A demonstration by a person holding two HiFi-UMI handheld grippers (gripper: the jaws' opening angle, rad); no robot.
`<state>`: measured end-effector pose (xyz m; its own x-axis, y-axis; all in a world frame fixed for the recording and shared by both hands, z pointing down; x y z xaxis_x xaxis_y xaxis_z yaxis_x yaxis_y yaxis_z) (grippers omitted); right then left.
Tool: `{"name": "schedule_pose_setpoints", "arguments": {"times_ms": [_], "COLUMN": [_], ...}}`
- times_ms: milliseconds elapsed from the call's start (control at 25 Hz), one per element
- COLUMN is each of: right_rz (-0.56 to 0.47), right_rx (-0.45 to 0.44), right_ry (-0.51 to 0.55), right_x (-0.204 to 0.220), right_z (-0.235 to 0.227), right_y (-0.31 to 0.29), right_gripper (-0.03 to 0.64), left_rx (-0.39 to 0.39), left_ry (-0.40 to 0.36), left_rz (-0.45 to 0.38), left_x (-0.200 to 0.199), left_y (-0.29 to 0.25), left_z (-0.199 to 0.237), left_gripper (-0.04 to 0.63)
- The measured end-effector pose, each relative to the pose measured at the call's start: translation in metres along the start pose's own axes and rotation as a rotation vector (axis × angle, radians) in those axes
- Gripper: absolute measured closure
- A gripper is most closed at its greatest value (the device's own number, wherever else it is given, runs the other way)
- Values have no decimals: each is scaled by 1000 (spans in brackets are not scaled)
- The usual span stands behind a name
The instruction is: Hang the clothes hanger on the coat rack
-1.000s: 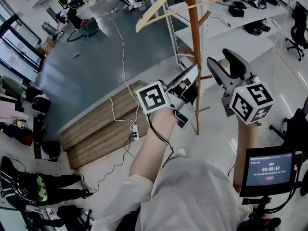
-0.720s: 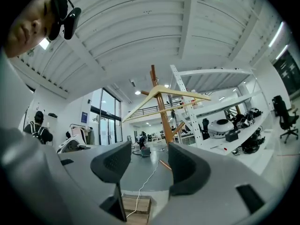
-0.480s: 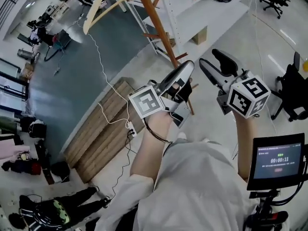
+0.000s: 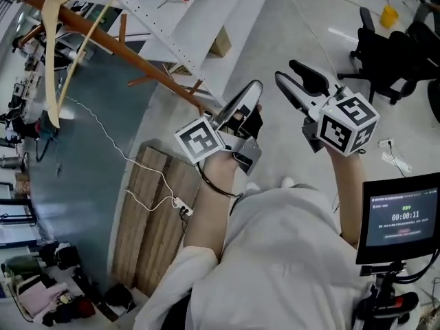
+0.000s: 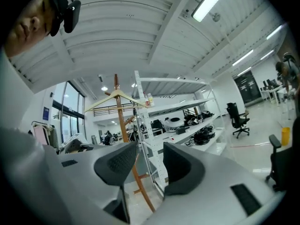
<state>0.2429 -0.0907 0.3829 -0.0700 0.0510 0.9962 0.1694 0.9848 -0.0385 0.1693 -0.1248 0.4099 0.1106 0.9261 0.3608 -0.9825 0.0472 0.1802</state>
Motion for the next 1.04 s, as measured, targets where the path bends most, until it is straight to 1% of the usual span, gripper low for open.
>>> {"name": "schedule_pose_setpoints", "arguments": {"times_ms": [80,120,160,280,360,560,680,800,920,1040], "right_rz": [2,7,13,24,27,21,13,0,-15,-28], "right_rx": [55,81,106,167,191,219,231,231,234,242], "right_ry": [-4,-3,-3,-9,-9,-13,-23,-38,-60,-86], "right_x": [7,10,12,17,18,15,17,20,21,20], "right_z": [-26,-35,-42,-58,-66,-75,-77,-77,-78,-79], "right_y": [18,25,31,46,53,63,61,60,62,65], "right_gripper": [432,467,474,476,476,476,476,476,476,476], "left_rx": [-8,-5,2,20,26,54,82,96,99,81], "left_ry": [3,9,15,25,29,26,56,67,79,99], "left_rz": [38,55,72,115,132,158,155,152,144,140], "left_x": [13,18,22,31,35,42,40,39,38,39], "left_y": [-26,-34,-41,-57,-64,-81,-88,-90,-91,-92], "left_z": [0,3,4,7,8,7,8,10,11,13], "left_gripper": [589,589,589,589,589,589,589,589,589,589]}}
Point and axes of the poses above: the fingertips, and each gripper's own axes: y backward along the fingers, z to its left, x out of its underside, the point moved 1 cm from there along y, backward along the fingers, and after that the axes turned 11 degrees about y, right-handed, at the moved point
